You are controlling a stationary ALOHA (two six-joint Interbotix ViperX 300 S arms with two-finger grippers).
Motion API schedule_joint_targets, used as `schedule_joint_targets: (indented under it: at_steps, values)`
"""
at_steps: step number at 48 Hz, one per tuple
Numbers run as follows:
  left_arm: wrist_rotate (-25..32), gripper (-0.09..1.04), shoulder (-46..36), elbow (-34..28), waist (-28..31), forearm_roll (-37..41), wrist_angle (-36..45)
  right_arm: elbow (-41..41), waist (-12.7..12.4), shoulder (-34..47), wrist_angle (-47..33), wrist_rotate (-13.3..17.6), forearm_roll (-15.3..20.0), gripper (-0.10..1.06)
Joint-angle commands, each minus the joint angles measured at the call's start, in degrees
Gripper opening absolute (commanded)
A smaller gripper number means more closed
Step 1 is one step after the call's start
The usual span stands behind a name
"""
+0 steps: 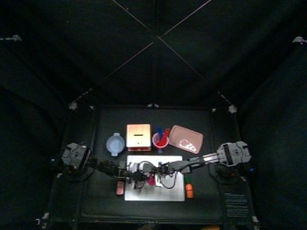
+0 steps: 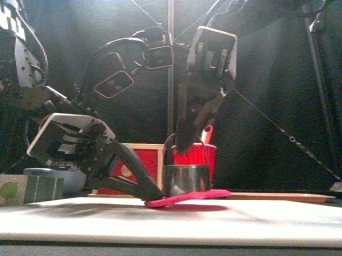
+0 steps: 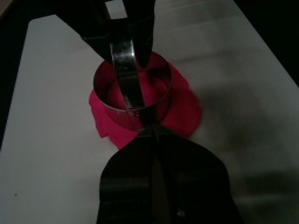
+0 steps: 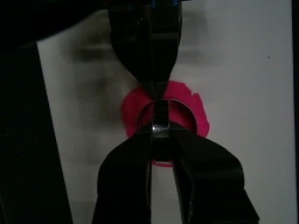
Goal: Get the cutter from the drawer then cut the dough then place the extra dough in the bowl
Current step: Place the extra dough in the bowl
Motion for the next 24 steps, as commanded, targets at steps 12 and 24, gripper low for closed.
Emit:
schedule_joint_targets:
  at_steps: [12,24]
  values:
    - [0.0,0.44,-0.62,0.18,0.18,-1.23,2.29,5.27,-0.26,-10.63,1.23,-0.62,-1.05,0.49]
    - [0.0,0.44,-2.72,0.62,0.7,-2.2,2.9,18.72,-0.79,-18.81,-5.1,0.79,-1.58,0.49]
